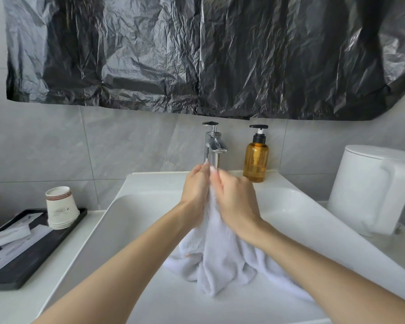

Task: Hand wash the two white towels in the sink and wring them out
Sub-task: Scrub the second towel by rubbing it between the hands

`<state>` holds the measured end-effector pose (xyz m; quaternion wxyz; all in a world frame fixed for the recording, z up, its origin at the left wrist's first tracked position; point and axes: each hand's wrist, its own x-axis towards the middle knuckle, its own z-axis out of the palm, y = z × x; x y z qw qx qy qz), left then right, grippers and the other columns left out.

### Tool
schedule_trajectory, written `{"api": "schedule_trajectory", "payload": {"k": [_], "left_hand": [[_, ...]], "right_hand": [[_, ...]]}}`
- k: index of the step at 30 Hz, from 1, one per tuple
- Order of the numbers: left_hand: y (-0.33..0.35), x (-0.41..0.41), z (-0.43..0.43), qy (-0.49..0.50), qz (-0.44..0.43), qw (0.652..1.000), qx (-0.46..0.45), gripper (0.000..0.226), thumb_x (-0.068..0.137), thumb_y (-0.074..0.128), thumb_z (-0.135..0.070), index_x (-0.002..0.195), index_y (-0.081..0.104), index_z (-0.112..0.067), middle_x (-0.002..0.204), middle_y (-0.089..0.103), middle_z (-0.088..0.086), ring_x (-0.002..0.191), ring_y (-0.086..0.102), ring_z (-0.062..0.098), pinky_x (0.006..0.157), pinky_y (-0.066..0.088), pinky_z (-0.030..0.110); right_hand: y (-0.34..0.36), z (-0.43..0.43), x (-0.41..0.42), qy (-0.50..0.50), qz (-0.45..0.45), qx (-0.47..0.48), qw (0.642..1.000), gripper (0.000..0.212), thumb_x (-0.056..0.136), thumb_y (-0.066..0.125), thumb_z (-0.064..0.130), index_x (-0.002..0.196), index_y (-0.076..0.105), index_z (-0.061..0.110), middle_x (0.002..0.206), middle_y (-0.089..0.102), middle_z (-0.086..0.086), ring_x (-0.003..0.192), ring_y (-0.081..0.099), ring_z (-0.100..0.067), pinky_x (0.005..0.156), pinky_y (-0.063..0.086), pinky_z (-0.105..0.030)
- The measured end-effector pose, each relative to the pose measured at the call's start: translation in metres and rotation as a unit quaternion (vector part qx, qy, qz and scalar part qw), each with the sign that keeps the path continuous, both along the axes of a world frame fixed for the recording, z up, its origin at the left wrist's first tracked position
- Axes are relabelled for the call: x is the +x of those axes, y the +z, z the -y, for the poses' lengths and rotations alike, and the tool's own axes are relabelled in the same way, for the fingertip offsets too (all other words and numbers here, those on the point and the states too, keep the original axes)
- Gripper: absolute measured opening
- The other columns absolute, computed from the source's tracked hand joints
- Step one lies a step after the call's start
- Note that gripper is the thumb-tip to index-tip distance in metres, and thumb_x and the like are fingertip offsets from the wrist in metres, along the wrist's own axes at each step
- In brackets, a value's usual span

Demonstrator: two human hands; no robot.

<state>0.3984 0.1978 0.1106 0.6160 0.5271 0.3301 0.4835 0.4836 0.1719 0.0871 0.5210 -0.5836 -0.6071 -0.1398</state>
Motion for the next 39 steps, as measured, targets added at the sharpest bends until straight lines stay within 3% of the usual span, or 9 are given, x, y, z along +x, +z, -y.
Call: {"api": "schedule_trajectory", "payload": {"k": [4,8,12,17,20,26,30,35,39], "left_hand": [[-0.004,0.004,0.002,-0.021,-0.019,1.000,0.000,0.026,0.104,0.042,-0.028,0.084,0.055,-0.018,0.076,0.062,0.003,0.076,0.060,0.019,0.067,0.047,0.028],[-0.005,0.001,-0.004,-0.012,-0.026,1.000,-0.010,0.024,0.103,0.042,-0.025,0.084,0.055,-0.017,0.075,0.060,0.006,0.068,0.058,0.017,0.059,0.046,0.023],[-0.006,0.003,0.000,-0.038,-0.035,0.997,-0.061,0.037,0.102,0.041,-0.038,0.112,0.065,-0.011,0.104,0.072,0.015,0.093,0.070,0.028,0.080,0.052,0.033],[-0.009,0.001,-0.006,-0.040,-0.010,0.996,-0.077,0.033,0.101,0.042,-0.037,0.085,0.060,-0.015,0.069,0.062,0.007,0.059,0.061,0.020,0.054,0.046,0.023],[-0.009,0.003,0.000,-0.085,-0.011,0.990,-0.110,0.042,0.101,0.040,-0.043,0.091,0.069,-0.013,0.075,0.070,0.009,0.062,0.067,0.022,0.064,0.049,0.028],[0.002,-0.014,-0.009,-0.061,-0.006,0.994,-0.094,0.044,0.101,0.041,-0.043,0.082,0.064,-0.011,0.061,0.068,0.007,0.054,0.066,0.019,0.056,0.049,0.025],[0.023,-0.032,-0.019,0.000,0.009,0.999,-0.051,0.032,0.098,0.050,-0.042,0.092,0.063,-0.014,0.082,0.071,0.008,0.075,0.068,0.021,0.084,0.053,0.033],[0.029,-0.062,-0.047,0.109,0.030,0.994,-0.007,0.026,0.095,0.054,-0.043,0.094,0.058,-0.017,0.098,0.059,0.012,0.092,0.058,0.024,0.099,0.046,0.041],[0.029,-0.077,-0.059,0.178,0.034,0.983,-0.023,0.024,0.096,0.053,-0.040,0.085,0.055,-0.018,0.095,0.054,0.009,0.087,0.054,0.021,0.082,0.044,0.034]], "right_hand": [[0.022,-0.011,0.018,-0.051,-0.088,-0.044,0.994,0.049,0.105,0.034,0.029,0.059,0.033,0.015,0.062,0.053,-0.016,0.064,0.048,-0.030,0.058,0.022,-0.034],[-0.001,0.002,0.001,-0.025,0.018,0.009,0.999,0.047,0.102,0.034,0.035,0.062,0.045,0.014,0.059,0.059,-0.020,0.056,0.053,-0.037,0.055,0.026,-0.032],[0.018,-0.012,0.016,-0.052,-0.086,-0.025,0.995,0.050,0.105,0.035,0.029,0.056,0.029,0.019,0.060,0.056,-0.019,0.063,0.052,-0.036,0.059,0.027,-0.035],[0.000,-0.002,0.001,0.005,-0.019,0.016,1.000,0.046,0.101,0.034,0.037,0.059,0.029,0.019,0.048,0.037,0.000,0.052,0.037,-0.026,0.052,0.026,-0.035],[0.014,-0.013,0.016,-0.038,-0.134,0.020,0.990,0.053,0.104,0.039,0.028,0.053,0.026,0.022,0.046,0.030,0.007,0.046,0.031,-0.016,0.054,0.021,-0.032],[0.006,-0.002,0.000,0.121,-0.101,0.004,0.988,0.050,0.102,0.045,0.029,0.056,0.024,0.027,0.044,0.023,0.011,0.045,0.024,-0.006,0.050,0.019,-0.028],[0.029,-0.008,0.037,0.138,-0.193,-0.038,0.971,0.050,0.100,0.048,0.035,0.057,0.024,0.024,0.045,0.023,0.013,0.049,0.023,-0.003,0.056,0.020,-0.031],[0.023,-0.006,0.072,0.074,-0.010,-0.227,0.971,0.059,0.067,0.049,0.087,0.074,0.044,0.029,0.072,0.049,0.016,0.067,0.048,-0.007,0.066,0.039,-0.033],[0.012,-0.006,0.071,0.196,0.068,-0.366,0.907,0.092,0.050,0.078,0.075,0.127,0.030,0.061,0.143,0.034,0.009,0.132,0.035,-0.010,0.112,0.033,-0.038]]}}
